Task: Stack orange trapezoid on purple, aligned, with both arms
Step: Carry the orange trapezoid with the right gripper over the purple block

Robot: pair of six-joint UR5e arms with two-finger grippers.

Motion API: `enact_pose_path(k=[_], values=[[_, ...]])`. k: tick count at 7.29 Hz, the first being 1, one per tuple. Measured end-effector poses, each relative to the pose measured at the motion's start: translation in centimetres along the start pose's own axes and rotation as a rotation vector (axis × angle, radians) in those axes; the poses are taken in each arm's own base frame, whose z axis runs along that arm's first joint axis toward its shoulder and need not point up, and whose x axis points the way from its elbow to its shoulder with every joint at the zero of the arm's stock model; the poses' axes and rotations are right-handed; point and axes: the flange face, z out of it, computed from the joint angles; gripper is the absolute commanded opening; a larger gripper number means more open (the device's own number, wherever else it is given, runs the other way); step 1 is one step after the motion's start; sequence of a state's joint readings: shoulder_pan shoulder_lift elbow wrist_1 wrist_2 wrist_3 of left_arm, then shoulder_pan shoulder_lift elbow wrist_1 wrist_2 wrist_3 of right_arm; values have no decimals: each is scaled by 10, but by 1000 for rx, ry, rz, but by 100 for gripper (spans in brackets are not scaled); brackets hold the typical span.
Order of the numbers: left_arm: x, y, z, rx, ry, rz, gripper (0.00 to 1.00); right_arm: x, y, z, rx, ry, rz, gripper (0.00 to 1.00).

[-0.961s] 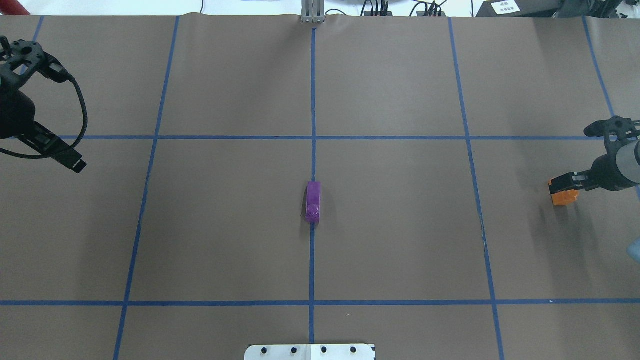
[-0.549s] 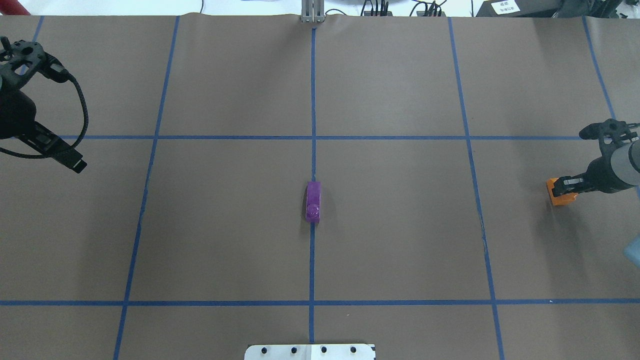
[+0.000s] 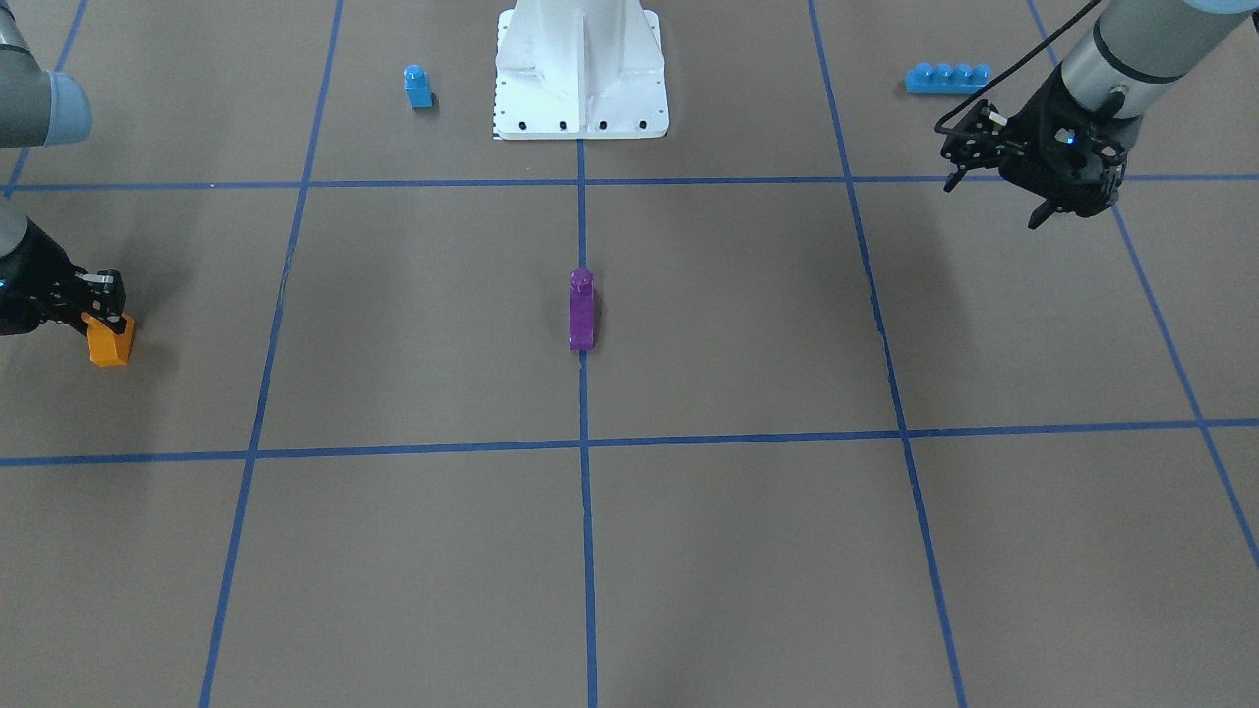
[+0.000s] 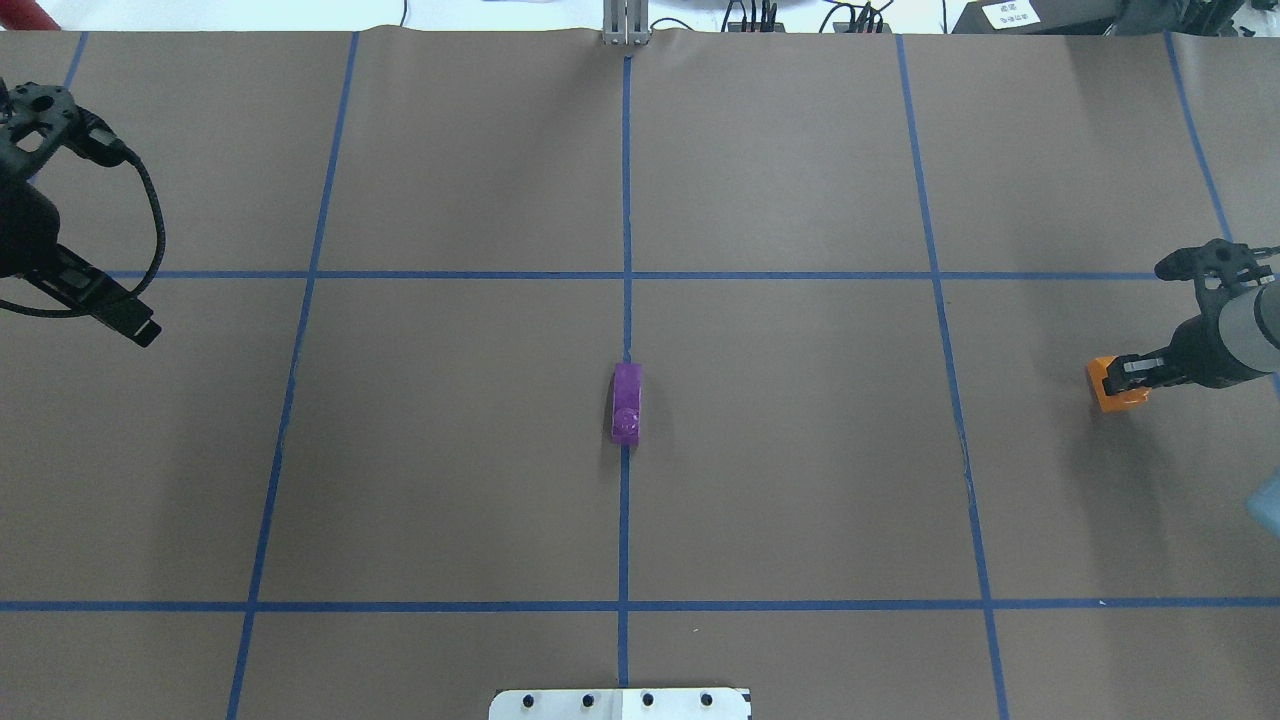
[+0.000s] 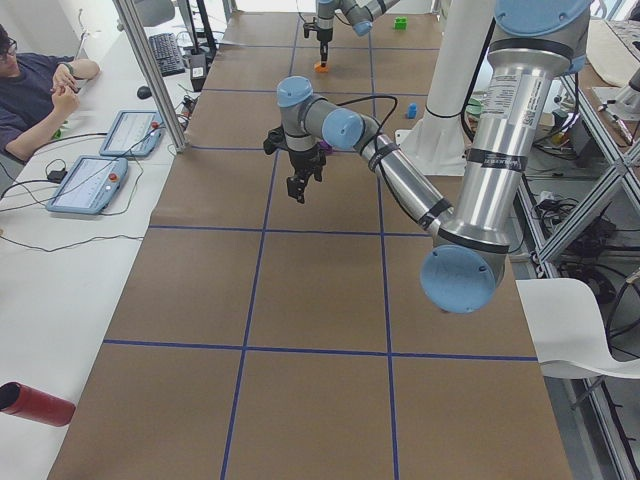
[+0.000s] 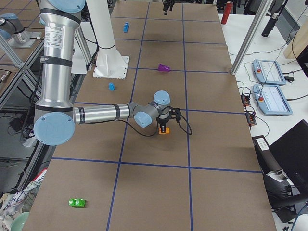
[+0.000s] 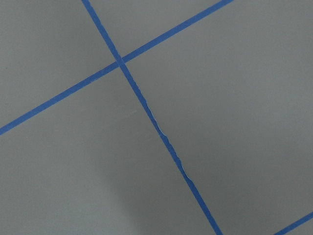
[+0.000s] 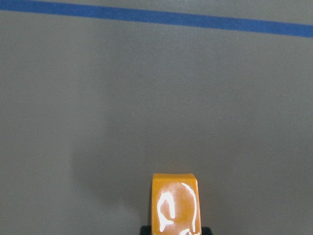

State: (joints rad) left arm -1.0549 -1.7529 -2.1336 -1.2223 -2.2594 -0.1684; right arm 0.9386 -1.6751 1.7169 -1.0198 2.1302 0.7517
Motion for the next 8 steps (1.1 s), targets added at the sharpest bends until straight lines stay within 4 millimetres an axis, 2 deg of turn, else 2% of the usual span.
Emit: enact_pose_path(k=[3,5,6,7,8], values=[[-99,27,-25,30,-61,-124,100,-75,-27,-55,-25,13,27,0],[-183,56,-37,30,-87,-80,100,-136,-46,-74,-15,-22,67,0],[-214,76,-37,27,-91,-58,100,-177,-49,-76,-12,-51,107,0],[-232,94,-34,33,-82,-45,100,-229,-49,-75,-15,-74,137,0],[-239,105,-32,40,-68,-44,100,-282,-50,-79,-21,-74,152,0]])
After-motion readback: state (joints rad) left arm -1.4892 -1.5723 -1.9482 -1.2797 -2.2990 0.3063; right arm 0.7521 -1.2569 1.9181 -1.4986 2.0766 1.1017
